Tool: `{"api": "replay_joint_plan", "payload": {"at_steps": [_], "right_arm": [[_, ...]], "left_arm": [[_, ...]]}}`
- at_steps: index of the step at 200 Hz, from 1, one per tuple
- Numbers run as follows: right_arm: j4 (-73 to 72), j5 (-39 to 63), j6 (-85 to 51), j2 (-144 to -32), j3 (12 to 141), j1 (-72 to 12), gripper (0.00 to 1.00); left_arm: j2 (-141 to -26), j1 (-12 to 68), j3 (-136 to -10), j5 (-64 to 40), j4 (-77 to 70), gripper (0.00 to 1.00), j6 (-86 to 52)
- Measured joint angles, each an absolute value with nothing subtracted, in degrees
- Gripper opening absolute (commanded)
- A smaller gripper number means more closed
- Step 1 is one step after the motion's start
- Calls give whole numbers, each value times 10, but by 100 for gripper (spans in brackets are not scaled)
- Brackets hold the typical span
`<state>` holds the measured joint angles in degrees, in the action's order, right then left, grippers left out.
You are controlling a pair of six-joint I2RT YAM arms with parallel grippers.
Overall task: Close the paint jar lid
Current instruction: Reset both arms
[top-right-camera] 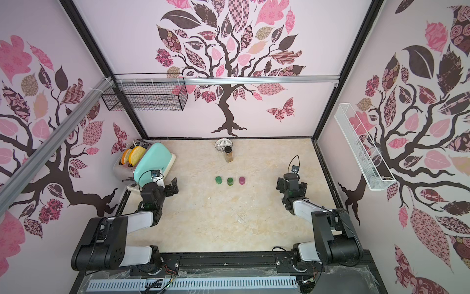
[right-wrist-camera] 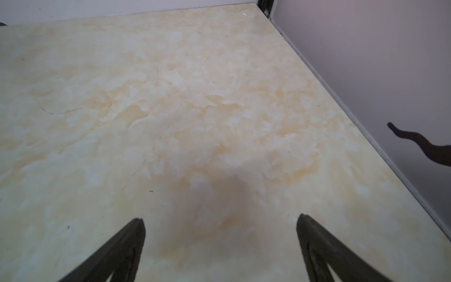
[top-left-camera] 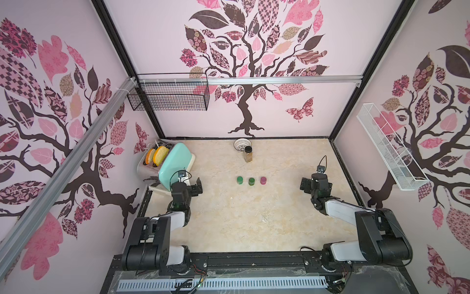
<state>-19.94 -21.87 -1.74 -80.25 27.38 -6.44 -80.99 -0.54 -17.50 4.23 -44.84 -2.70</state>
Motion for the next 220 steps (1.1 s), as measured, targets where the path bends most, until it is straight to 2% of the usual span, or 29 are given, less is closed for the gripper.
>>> {"api": "replay_joint_plan", "payload": {"at_steps": [35, 79, 220], "right_arm": [[-302, -183, 17, -840, 274, -58, 99], [-432, -109, 22, -892, 236, -23, 100], [-455, -68, 25, -894, 235, -18, 100]], "left_arm": [[-885, -5, -175, 20, -516, 98, -9], [-889, -5, -195, 9, -513, 98, -1], [-889, -7, -206, 9, -512, 98, -1]]}}
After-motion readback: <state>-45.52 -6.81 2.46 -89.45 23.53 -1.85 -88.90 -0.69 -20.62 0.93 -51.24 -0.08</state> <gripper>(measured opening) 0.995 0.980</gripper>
